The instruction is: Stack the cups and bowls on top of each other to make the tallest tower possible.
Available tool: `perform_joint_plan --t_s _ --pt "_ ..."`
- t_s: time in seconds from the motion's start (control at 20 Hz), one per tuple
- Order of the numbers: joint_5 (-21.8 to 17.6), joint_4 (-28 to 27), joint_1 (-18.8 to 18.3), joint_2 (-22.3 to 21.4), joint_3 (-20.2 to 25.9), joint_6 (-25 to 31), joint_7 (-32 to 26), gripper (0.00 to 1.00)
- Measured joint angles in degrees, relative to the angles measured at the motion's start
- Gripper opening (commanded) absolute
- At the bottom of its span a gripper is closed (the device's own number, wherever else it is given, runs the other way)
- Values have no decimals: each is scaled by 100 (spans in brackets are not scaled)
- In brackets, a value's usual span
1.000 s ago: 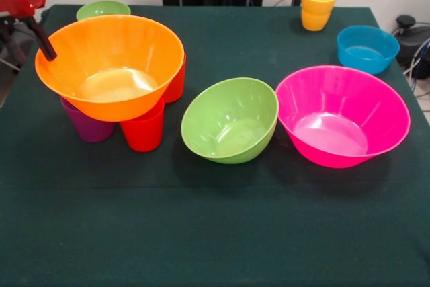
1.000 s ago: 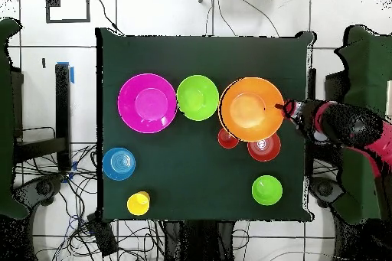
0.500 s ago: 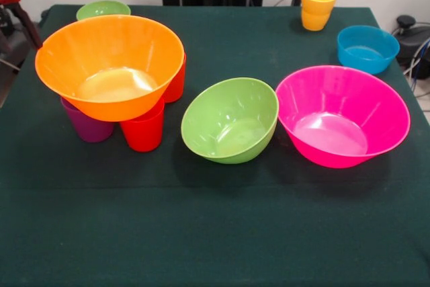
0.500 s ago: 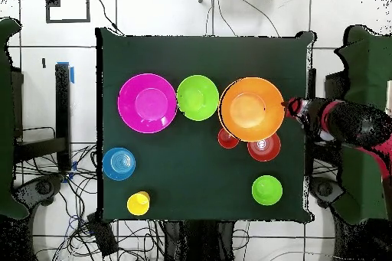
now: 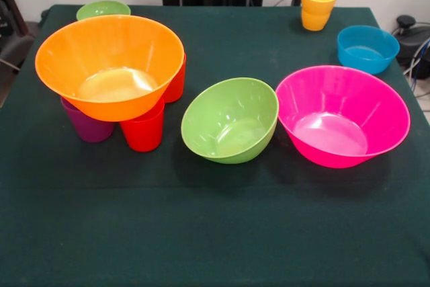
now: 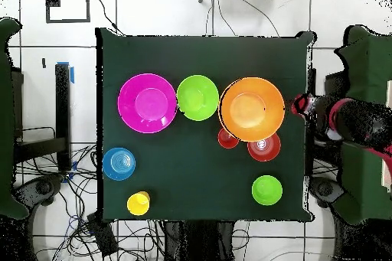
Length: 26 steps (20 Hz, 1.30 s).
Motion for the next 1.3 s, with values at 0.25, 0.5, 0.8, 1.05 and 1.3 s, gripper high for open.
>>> perform_joint_plan --t_s 0.25,0.5,0.8,1.05,1.3 --pt "194 77 14 -269 -1 0 0 100" --pt "413 187 61 -614 -5 1 0 100" --pt "591 331 161 -926 -5 1 0 100" --pt "714 510 321 -1228 -13 1 0 100" --pt "790 649 473 -1451 -57 1 3 100"
